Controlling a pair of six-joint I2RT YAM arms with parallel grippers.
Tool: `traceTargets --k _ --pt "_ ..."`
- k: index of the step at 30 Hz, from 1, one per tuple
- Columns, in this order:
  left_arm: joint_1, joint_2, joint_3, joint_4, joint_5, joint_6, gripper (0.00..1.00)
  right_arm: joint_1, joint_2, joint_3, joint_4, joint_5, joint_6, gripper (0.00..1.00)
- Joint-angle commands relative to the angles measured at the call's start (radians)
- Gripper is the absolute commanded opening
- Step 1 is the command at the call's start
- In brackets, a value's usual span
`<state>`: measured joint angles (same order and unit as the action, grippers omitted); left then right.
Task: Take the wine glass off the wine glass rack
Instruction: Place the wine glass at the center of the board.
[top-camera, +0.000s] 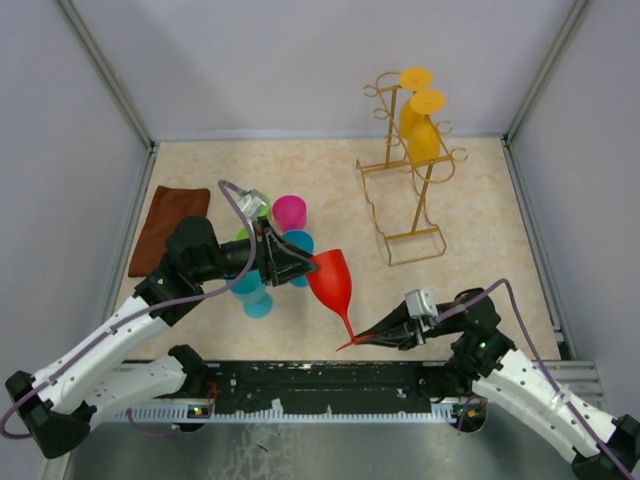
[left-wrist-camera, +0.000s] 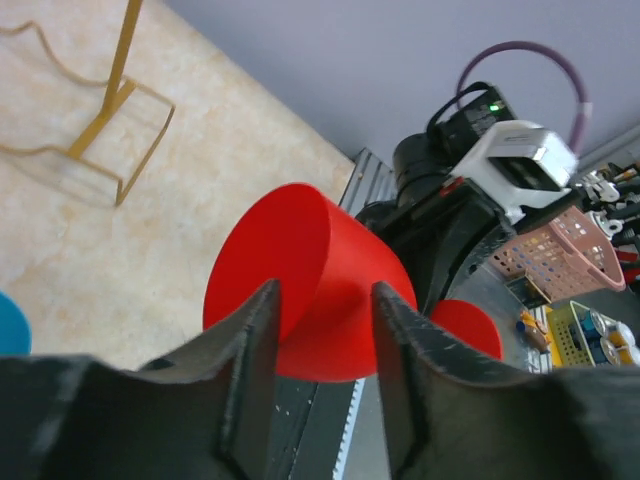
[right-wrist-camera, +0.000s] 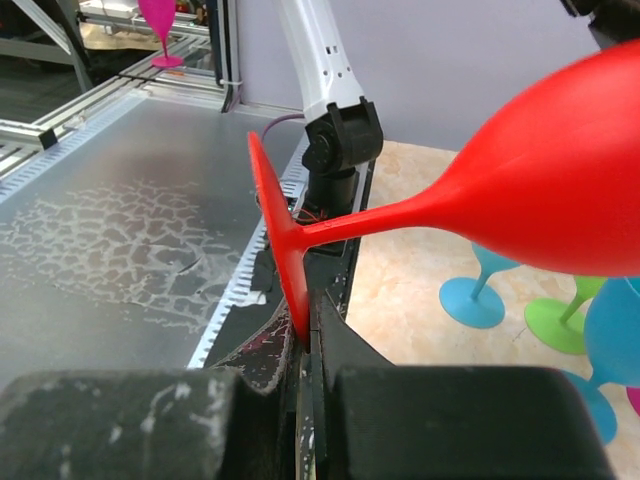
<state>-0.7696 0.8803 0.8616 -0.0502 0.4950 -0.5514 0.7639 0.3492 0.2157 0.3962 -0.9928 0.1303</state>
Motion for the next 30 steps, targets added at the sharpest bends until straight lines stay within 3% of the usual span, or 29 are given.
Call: traceTargets --k 1,9,13,15,17,18,19,21,28,30 --pt "0.006 -0.041 -0.011 0.096 0.246 0.018 0.39 0.007 -0.012 0.027 -0.002 0.041 -0.056 0.00" --pt "0.005 -0.018 -0.024 0.132 0.340 0.029 0.27 0.005 -0.027 0.034 -0.046 0.099 -0.071 0.00" --pt "0.000 -0.023 -0.072 0.311 0.513 -0.023 0.56 0.006 -0.054 0.038 -0.110 0.197 -0.088 0.00" --pt "-0.016 -0.042 -0.112 0.427 0.555 -0.058 0.60 0.006 -0.055 0.046 -0.136 0.222 -0.103 0.00" --pt "-0.024 -0.055 -0.127 0.436 0.554 -0.050 0.46 0.005 -0.052 0.058 -0.151 0.224 -0.114 0.00" --pt "-0.025 -0.054 -0.125 0.412 0.550 -0.039 0.35 0.006 -0.052 0.062 -0.155 0.223 -0.117 0.00" --pt "-0.025 -0.052 -0.115 0.385 0.547 -0.026 0.19 0.007 -0.053 0.065 -0.157 0.223 -0.120 0.00" --pt "-0.026 -0.040 -0.105 0.347 0.546 -0.008 0.01 0.006 -0.056 0.060 -0.157 0.229 -0.125 0.00" --pt "-0.031 -0.050 -0.119 0.303 0.511 0.029 0.00 0.006 -0.056 0.060 -0.179 0.263 -0.139 0.00" --pt "-0.031 -0.051 -0.119 0.281 0.498 0.036 0.16 0.007 -0.056 0.060 -0.184 0.269 -0.145 0.00"
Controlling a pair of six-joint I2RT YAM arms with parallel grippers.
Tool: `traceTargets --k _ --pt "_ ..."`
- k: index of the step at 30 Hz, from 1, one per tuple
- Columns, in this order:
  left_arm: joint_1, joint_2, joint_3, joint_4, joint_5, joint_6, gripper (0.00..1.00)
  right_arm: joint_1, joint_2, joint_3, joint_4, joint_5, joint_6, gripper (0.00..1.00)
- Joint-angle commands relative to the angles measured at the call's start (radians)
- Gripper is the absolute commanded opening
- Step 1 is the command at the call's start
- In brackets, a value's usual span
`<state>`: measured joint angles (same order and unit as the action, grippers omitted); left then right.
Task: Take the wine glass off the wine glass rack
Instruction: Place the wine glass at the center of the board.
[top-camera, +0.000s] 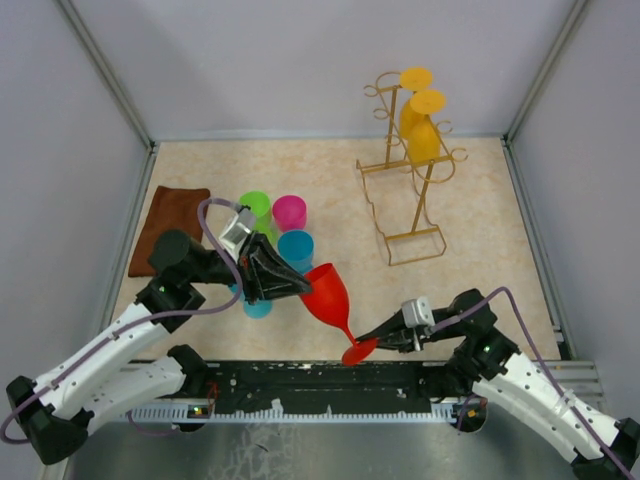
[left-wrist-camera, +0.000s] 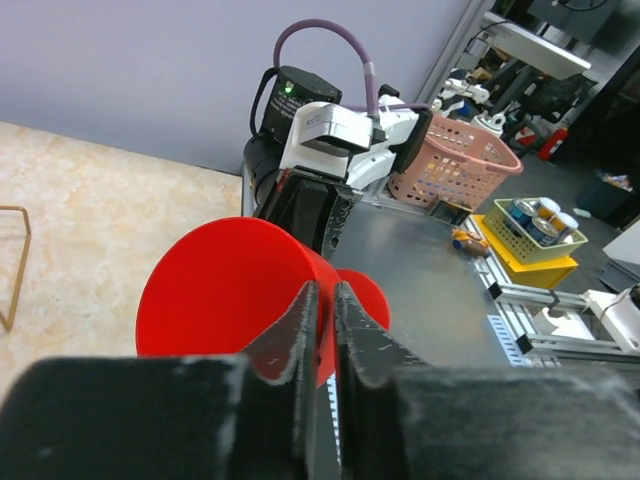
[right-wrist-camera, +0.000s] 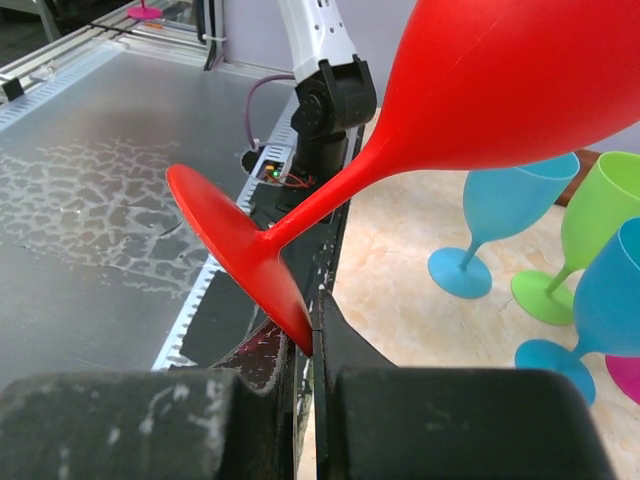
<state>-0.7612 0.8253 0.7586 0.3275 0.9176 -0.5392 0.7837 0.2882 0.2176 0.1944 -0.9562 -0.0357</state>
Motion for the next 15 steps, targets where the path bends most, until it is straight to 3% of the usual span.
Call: traceTargets --k 1,3,7,10,12,15 --pt "-0.040 0.004 -0.017 -0.105 0.077 0.026 0.22 -0.015 0.005 0.058 0.017 0.234 0.020 0.00" --pt "-0.041 0.007 -0.022 -0.115 0.079 0.032 0.32 -0.015 0.005 0.058 0.017 0.235 0.019 0.00" --pt "-0.047 0.024 -0.031 -0.099 0.086 0.032 0.32 -0.015 0.003 0.060 0.012 0.255 0.012 0.00" --pt "-0.060 0.036 -0.019 -0.130 0.073 0.056 0.19 -0.014 0.003 0.061 0.002 0.270 0.011 0.00" --pt "-0.062 0.041 -0.012 -0.152 0.059 0.072 0.03 -0.014 0.003 0.065 -0.006 0.279 0.010 0.00" --pt "-0.062 0.028 -0.011 -0.172 0.027 0.088 0.00 -0.014 -0.003 0.066 -0.016 0.302 0.009 0.00"
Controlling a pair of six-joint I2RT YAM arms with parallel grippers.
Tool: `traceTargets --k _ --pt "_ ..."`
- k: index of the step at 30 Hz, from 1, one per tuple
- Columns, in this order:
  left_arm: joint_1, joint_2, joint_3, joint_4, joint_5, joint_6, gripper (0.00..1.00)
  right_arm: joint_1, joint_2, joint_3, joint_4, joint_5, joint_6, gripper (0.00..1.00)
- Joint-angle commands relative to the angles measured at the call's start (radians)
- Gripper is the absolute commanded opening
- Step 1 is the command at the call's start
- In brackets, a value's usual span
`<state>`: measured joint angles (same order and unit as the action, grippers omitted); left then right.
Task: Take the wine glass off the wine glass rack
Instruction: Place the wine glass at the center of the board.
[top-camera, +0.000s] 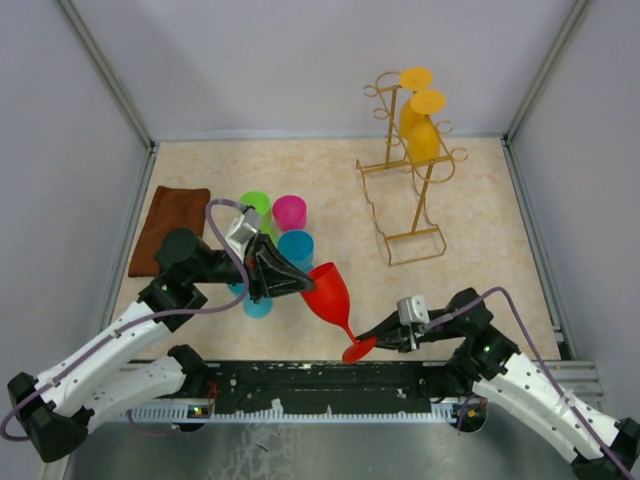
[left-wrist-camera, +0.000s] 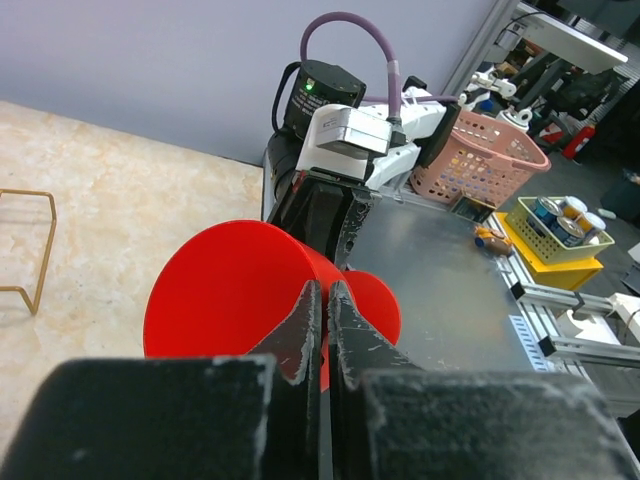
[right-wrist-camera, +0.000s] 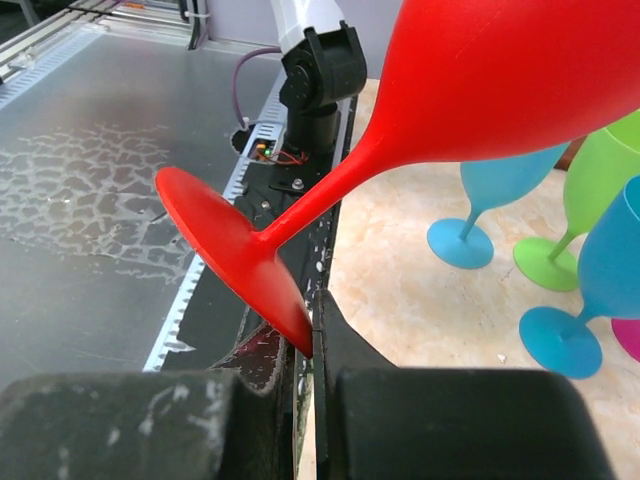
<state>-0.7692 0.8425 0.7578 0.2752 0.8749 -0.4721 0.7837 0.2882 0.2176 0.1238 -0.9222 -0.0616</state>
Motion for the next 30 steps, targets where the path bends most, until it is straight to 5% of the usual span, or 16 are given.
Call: traceTargets --k 1,6,11,13,19,30 --pt "-0.054 0.005 -0.009 -0.122 0.065 0.025 0.00 -0.014 -0.004 0.066 0.051 0.279 0.034 0.00" --pt "-0.054 -0.026 0.002 -0.178 0.005 0.065 0.00 -0.015 -0.015 0.071 0.035 0.330 0.040 0.08" --pt "-0.054 -0.060 0.089 -0.478 -0.249 0.177 0.00 -0.014 -0.027 0.068 0.049 0.377 0.091 0.52" --pt "-0.054 -0.073 0.114 -0.556 -0.355 0.196 0.00 -0.015 -0.032 0.064 0.064 0.359 0.101 0.61" --pt "-0.055 -0.091 0.116 -0.628 -0.474 0.200 0.00 -0.013 -0.059 0.050 0.109 0.295 0.112 0.70" --pt "-0.057 -0.023 0.049 -0.615 -0.469 0.156 0.00 -0.014 -0.107 0.043 0.076 0.389 0.091 0.74"
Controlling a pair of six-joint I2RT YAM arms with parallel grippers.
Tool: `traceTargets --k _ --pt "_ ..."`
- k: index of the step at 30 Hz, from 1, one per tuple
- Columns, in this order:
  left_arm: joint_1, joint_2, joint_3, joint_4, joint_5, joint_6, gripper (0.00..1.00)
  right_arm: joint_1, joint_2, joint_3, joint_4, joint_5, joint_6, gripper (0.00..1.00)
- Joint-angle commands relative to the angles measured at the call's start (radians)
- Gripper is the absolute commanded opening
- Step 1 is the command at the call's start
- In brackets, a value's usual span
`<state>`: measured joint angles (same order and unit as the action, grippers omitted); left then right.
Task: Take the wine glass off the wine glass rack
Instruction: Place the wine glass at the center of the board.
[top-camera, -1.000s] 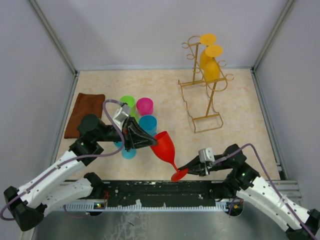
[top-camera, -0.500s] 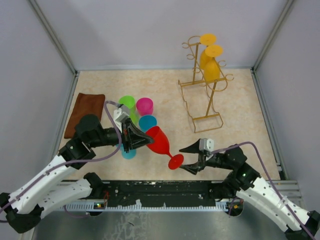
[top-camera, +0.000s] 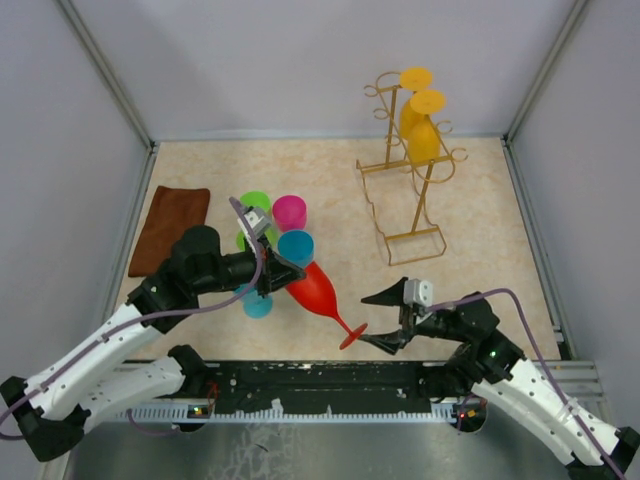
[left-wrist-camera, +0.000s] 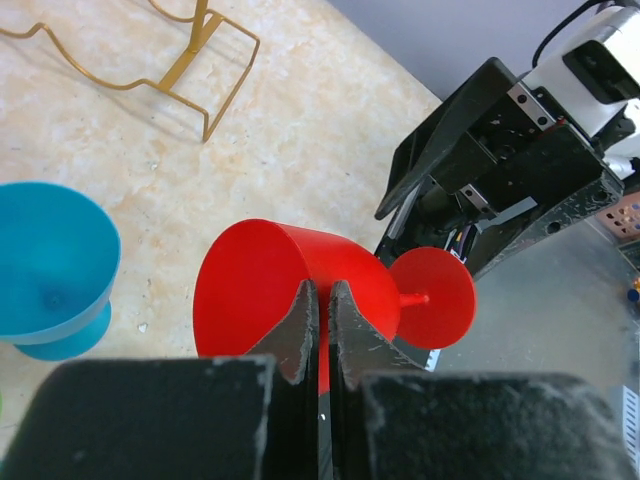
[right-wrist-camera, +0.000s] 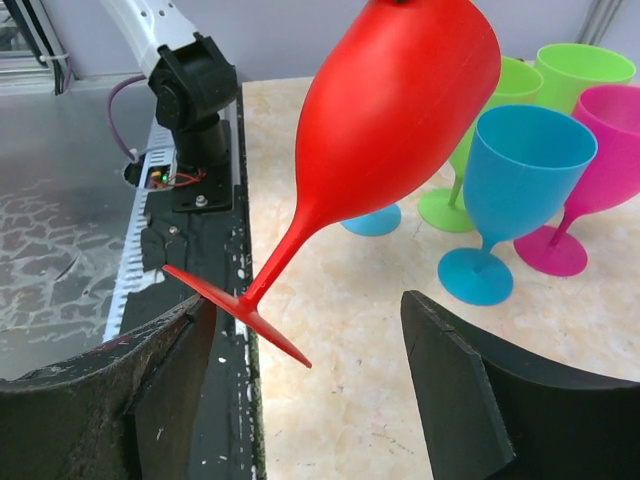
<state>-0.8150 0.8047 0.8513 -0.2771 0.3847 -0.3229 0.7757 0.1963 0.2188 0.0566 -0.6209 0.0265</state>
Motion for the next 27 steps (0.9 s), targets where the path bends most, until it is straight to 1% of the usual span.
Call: traceTargets --k 1,6,15,21,27 --pt "-0.012 0.008 -0.044 -0.057 0.021 0.008 0.00 -0.007 -0.015 0.041 0.144 0.085 0.003 0.74" --pt "-0.012 -0.013 -0.039 -0.059 -0.039 0.017 0.00 -0.007 -0.013 0.042 0.133 0.101 -0.005 0.75" --pt "-0.012 -0.024 -0.035 -0.055 -0.105 0.015 0.00 -0.006 -0.003 0.037 0.159 0.046 0.011 0.77" --pt "-0.012 -0.007 -0.030 -0.085 -0.159 0.014 0.00 -0.006 -0.004 0.042 0.160 0.039 0.010 0.77" --pt "-0.012 0.015 -0.042 -0.074 -0.143 0.014 0.00 -0.006 -0.005 0.042 0.150 0.057 0.005 0.77"
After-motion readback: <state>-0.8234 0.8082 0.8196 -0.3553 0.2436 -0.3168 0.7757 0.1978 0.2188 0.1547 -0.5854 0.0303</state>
